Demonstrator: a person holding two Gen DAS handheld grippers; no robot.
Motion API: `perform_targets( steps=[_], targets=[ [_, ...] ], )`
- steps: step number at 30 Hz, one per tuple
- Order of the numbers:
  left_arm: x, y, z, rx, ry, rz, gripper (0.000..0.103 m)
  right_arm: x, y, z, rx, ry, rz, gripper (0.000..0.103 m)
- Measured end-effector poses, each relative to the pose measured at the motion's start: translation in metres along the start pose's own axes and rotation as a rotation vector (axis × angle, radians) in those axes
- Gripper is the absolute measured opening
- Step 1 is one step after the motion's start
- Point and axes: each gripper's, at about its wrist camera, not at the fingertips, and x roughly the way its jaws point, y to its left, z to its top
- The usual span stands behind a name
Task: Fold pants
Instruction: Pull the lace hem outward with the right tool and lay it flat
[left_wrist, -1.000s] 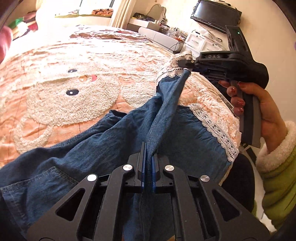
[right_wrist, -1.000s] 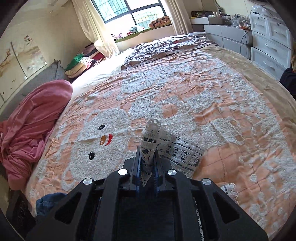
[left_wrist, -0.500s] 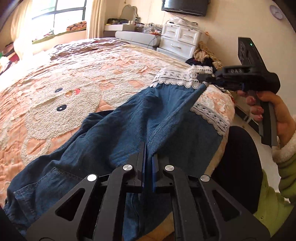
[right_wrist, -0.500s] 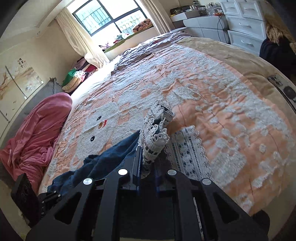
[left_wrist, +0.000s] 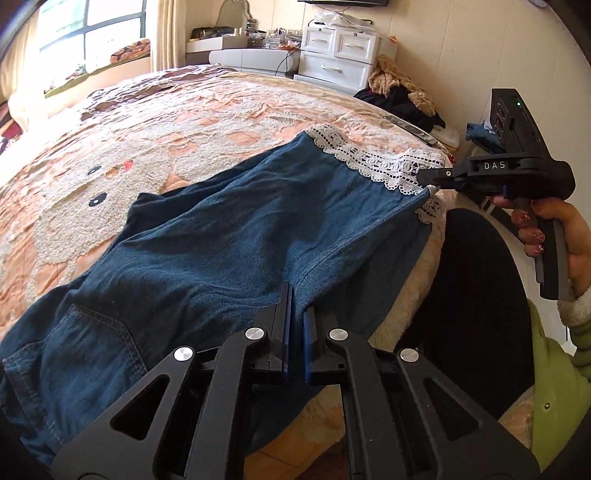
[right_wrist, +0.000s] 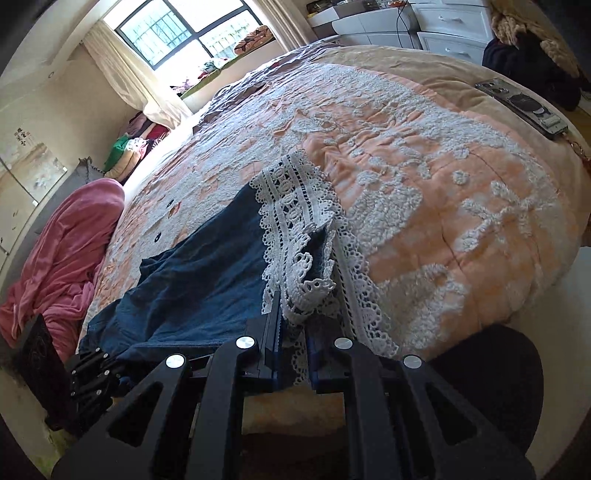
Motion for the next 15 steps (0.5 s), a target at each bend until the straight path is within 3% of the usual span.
perform_targets(
  steps=[15],
  targets=[
    [0.01,-0.012,-0.01,0.046,0.041,0.023,0.004,0.005,-0.018,-0.02,0.001,0.051,-0.02,0.012]
  ],
)
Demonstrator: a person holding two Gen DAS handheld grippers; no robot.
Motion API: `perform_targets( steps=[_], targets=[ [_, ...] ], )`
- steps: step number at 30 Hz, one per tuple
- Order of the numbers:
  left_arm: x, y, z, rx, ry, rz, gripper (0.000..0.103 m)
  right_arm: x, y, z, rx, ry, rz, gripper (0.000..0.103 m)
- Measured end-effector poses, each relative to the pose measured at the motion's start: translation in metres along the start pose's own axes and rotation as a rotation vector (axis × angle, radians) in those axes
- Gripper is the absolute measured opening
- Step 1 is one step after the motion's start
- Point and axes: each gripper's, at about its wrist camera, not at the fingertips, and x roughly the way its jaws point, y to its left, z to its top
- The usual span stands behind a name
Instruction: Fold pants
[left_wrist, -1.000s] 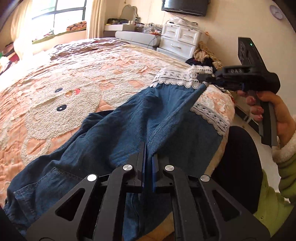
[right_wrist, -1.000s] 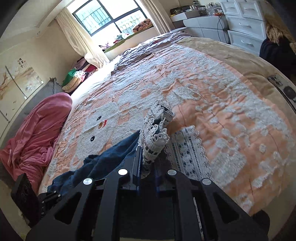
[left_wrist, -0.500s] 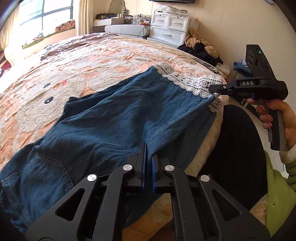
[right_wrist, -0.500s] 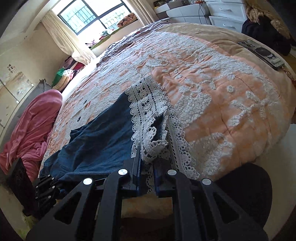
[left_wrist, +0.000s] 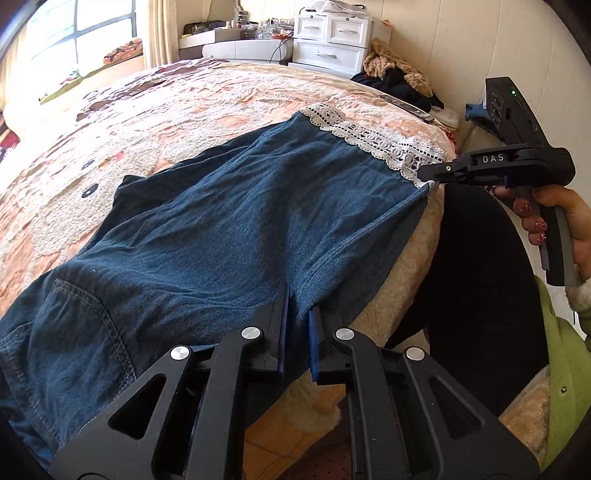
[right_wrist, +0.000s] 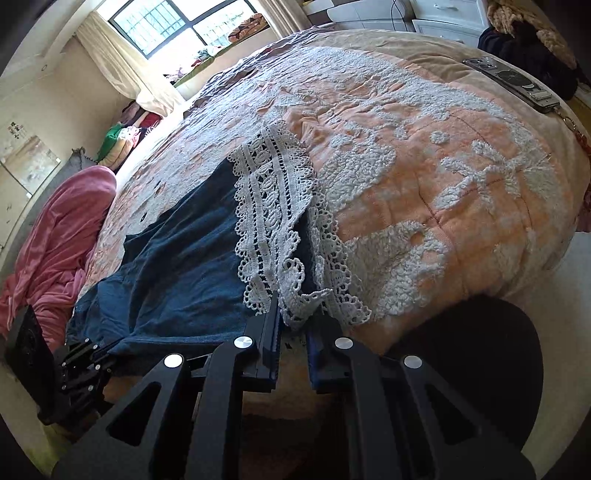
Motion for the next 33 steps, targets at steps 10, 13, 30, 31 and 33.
perform_targets(
  steps=[10,13,30,31,33],
  targets=[
    [-0.004,-0.004,-0.002,0.018,-0.013,-0.013,0.015,-0.025,-0.003,0.009,0.009,-0.043,-0.061,0.031],
    [-0.007,-0.007,-0.004,0.023,-0.017,-0.029,0.029,-0.042,0.001,0.013,-0.021,-0.116,-0.14,0.031],
    [-0.036,-0.024,-0.011,0.04,-0.06,-0.074,0.032,0.02,0.046,-0.009,-0.227,0.076,-0.072,0.032],
    [-0.033,-0.024,-0.011,0.039,-0.05,-0.074,0.032,0.02,0.045,-0.008,-0.219,0.078,-0.064,0.032],
    [-0.025,-0.023,-0.012,0.03,-0.023,-0.076,0.032,0.018,0.043,-0.008,-0.209,0.078,-0.056,0.032]
  ],
)
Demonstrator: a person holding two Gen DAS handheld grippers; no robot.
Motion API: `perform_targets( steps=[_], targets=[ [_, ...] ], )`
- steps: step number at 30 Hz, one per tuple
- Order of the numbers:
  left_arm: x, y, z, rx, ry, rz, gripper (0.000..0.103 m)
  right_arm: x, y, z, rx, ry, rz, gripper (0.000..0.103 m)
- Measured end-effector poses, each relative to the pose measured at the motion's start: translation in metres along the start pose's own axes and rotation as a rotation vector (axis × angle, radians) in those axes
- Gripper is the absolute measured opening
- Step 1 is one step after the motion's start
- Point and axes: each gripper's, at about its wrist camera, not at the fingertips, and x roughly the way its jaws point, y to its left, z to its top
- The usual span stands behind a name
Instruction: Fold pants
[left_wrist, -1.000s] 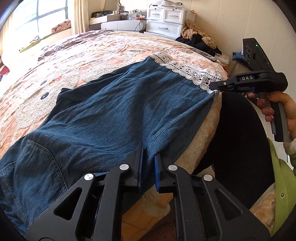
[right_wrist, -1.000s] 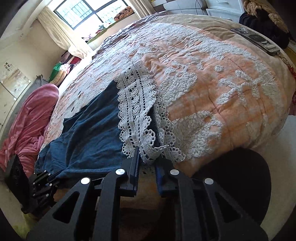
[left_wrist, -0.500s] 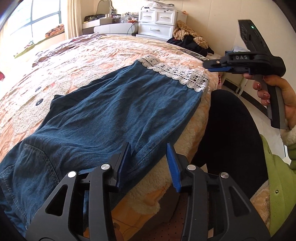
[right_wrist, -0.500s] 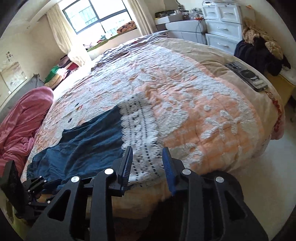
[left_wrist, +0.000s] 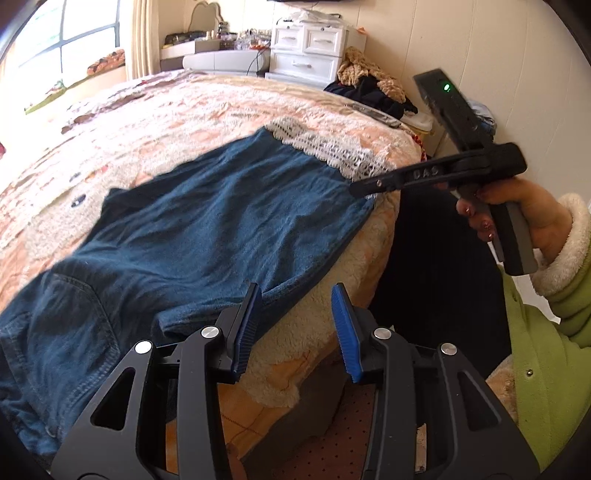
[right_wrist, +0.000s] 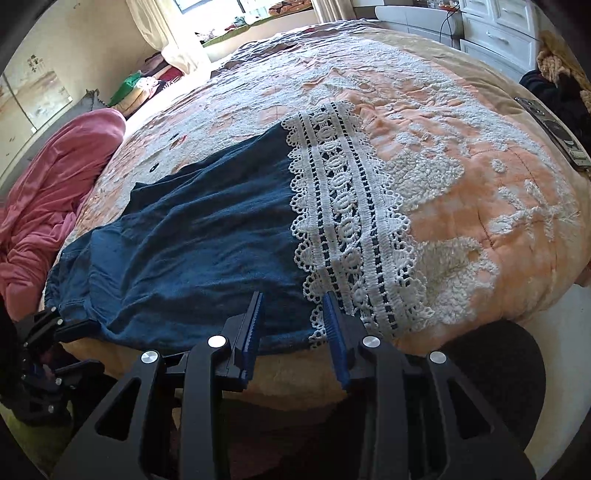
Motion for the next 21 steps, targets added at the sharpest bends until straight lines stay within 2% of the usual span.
perform_targets(
  steps=[4,7,12,13,14,16,19,21],
  targets=[
    [0.016,0.007,-0.007,-0.032,0.068,0.003,0.032,0.001,0.001,-0.001,-0.006,-0.004,-0.002,0.032],
    [0.017,0.01,-0.01,-0.049,0.071,-0.011,0.032,0.001,0.002,-0.002,-0.013,-0.002,0.003,0.037],
    [-0.003,0.013,-0.004,-0.065,0.024,-0.03,0.034,-0.013,0.01,0.006,-0.046,-0.041,0.049,0.044],
    [-0.012,0.015,0.0,-0.068,0.002,-0.027,0.037,-0.019,0.014,0.01,-0.059,-0.062,0.066,0.046],
    [-0.02,0.019,0.004,-0.072,-0.019,-0.02,0.045,-0.023,0.016,0.013,-0.072,-0.079,0.07,0.049],
    [-0.034,0.028,0.014,-0.071,-0.051,0.025,0.049,-0.028,0.022,0.024,-0.103,-0.105,0.074,0.052],
    [-0.041,0.051,0.03,-0.083,-0.059,0.146,0.053,-0.024,0.024,0.047,-0.124,-0.117,0.054,0.054],
    [-0.041,0.071,0.04,-0.122,-0.049,0.174,0.055,-0.018,0.024,0.061,-0.132,-0.121,0.053,0.054]
  ],
)
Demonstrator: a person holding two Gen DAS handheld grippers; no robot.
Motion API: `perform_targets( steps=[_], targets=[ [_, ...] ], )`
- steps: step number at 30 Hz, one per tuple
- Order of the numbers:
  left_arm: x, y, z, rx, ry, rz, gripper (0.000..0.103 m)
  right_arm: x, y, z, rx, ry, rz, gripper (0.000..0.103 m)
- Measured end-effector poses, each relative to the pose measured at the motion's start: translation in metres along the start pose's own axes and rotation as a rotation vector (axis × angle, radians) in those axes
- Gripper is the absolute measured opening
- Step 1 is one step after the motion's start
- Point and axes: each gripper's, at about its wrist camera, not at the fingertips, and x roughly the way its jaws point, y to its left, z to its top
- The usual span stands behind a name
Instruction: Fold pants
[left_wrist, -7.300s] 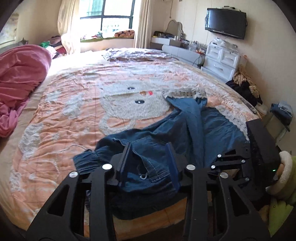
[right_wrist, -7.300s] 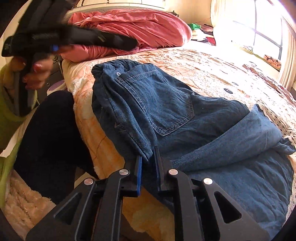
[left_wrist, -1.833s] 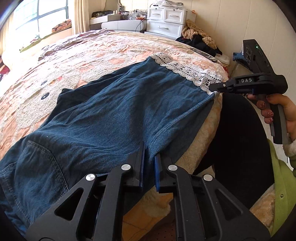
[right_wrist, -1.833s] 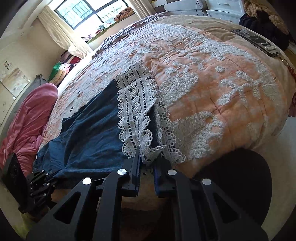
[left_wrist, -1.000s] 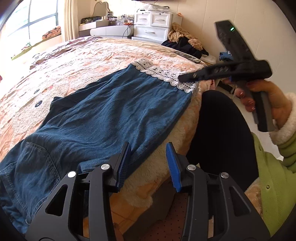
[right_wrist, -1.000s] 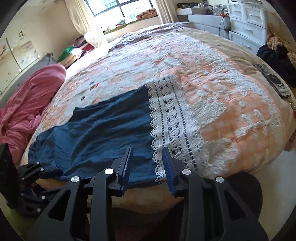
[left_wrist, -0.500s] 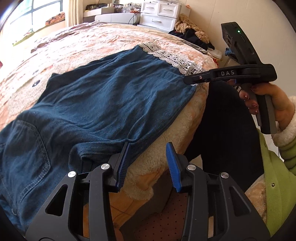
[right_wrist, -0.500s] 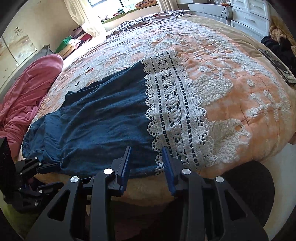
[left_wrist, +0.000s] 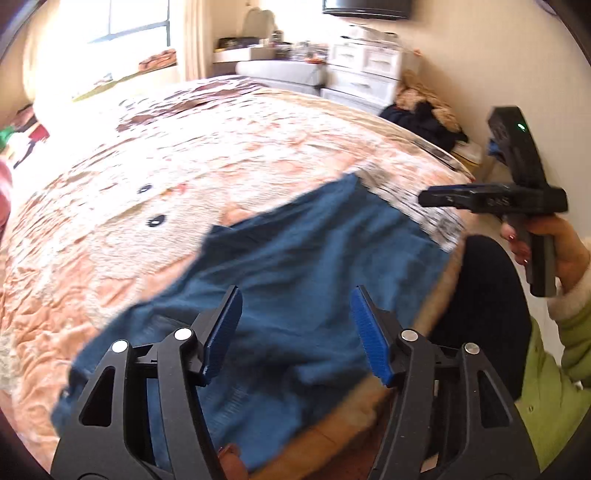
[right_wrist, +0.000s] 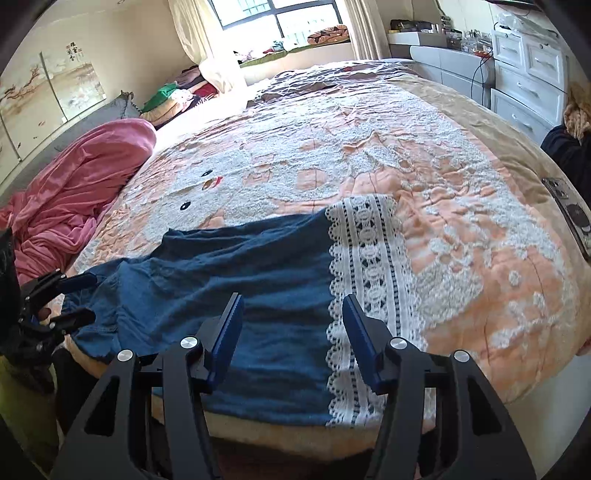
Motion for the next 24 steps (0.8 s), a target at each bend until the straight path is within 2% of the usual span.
perform_targets(
  steps=[3,6,8,11,16,19,21,23,24],
  targets=[
    [0.018,0.028,0.021,-0.055,0.054,0.072,0.055,0.016,0.008,0.024,-0.055,0.009,0.017,0.055],
    [0.044,0.053,0.036,-0.104,0.127,0.072,0.055,0.037,0.024,0.048,-0.146,0.031,0.066,0.056],
    [0.065,0.065,0.044,-0.102,0.175,0.088,0.053,0.054,0.032,0.062,-0.199,0.061,0.078,0.056],
    [0.092,0.074,0.049,-0.085,0.213,0.087,0.043,0.079,0.031,0.082,-0.269,0.103,0.046,0.056],
    [0.125,0.085,0.048,-0.149,0.278,0.044,0.034,0.12,0.026,0.088,-0.37,0.21,0.025,0.055],
    [0.133,0.086,0.044,-0.16,0.294,0.035,0.027,0.136,0.031,0.083,-0.439,0.236,0.05,0.054],
    [0.136,0.085,0.046,-0.168,0.293,0.025,0.014,0.143,0.036,0.083,-0.486,0.244,0.064,0.054],
    [0.137,0.084,0.047,-0.166,0.292,0.02,0.01,0.152,0.041,0.083,-0.533,0.265,0.085,0.054],
    [0.138,0.083,0.047,-0.157,0.294,0.027,0.008,0.156,0.044,0.083,-0.556,0.281,0.096,0.05]
  ],
)
